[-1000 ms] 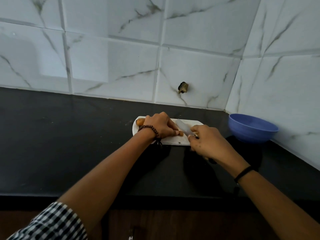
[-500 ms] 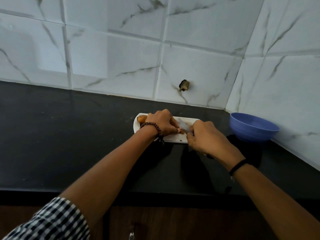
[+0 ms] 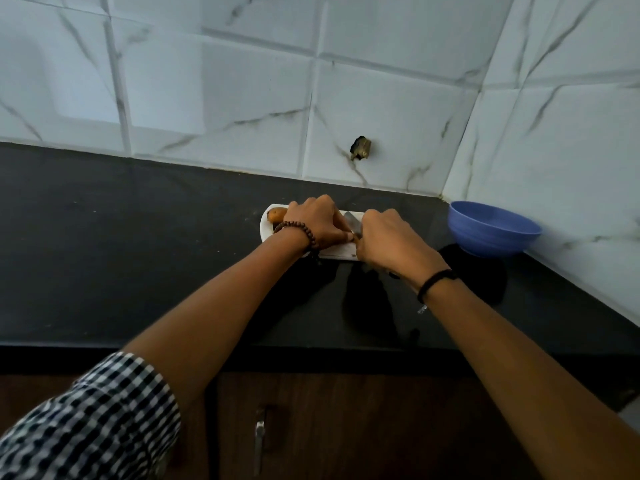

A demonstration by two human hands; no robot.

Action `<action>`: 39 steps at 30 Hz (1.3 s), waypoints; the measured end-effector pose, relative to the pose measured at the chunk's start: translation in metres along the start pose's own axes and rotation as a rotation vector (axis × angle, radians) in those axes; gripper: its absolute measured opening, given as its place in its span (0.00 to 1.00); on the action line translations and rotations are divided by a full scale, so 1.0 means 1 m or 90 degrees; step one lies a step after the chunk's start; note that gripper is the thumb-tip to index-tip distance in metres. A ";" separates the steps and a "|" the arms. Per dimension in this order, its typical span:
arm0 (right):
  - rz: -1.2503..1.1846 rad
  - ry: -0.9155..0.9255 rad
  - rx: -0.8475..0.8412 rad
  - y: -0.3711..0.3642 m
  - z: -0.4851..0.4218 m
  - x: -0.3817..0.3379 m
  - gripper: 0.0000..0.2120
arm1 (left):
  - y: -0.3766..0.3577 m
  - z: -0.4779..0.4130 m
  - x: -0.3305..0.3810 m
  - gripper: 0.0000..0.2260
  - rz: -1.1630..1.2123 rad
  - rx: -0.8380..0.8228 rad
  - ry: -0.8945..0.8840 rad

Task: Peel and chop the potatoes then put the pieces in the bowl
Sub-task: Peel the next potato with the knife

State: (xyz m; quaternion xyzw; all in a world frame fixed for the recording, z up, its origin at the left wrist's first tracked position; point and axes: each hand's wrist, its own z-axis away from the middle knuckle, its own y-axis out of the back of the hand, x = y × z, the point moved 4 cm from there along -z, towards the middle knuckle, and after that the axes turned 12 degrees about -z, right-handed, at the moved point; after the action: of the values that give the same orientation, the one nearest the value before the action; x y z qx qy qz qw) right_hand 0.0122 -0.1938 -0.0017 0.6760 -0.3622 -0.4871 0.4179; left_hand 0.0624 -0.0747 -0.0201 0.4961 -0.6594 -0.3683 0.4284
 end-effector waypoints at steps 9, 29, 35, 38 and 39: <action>-0.017 -0.014 0.025 0.000 0.010 -0.005 0.14 | -0.003 0.003 0.003 0.09 -0.031 0.028 -0.003; 0.047 -0.005 -0.069 0.028 0.061 0.016 0.04 | -0.003 0.006 0.001 0.08 0.030 0.025 -0.008; -0.100 -0.044 -0.095 0.057 0.061 0.032 0.11 | -0.008 0.001 -0.004 0.08 0.094 -0.022 -0.047; -0.131 -0.063 0.004 0.055 0.046 0.042 0.13 | -0.010 -0.003 -0.004 0.09 0.089 -0.027 -0.055; -0.154 -0.070 0.026 0.050 0.039 0.044 0.12 | -0.010 -0.004 -0.002 0.10 0.084 -0.029 -0.068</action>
State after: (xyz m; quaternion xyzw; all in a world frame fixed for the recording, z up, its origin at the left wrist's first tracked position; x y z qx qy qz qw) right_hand -0.0175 -0.2611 0.0221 0.6955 -0.3103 -0.5627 0.3215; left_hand 0.0700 -0.0751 -0.0287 0.4214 -0.7040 -0.3802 0.4268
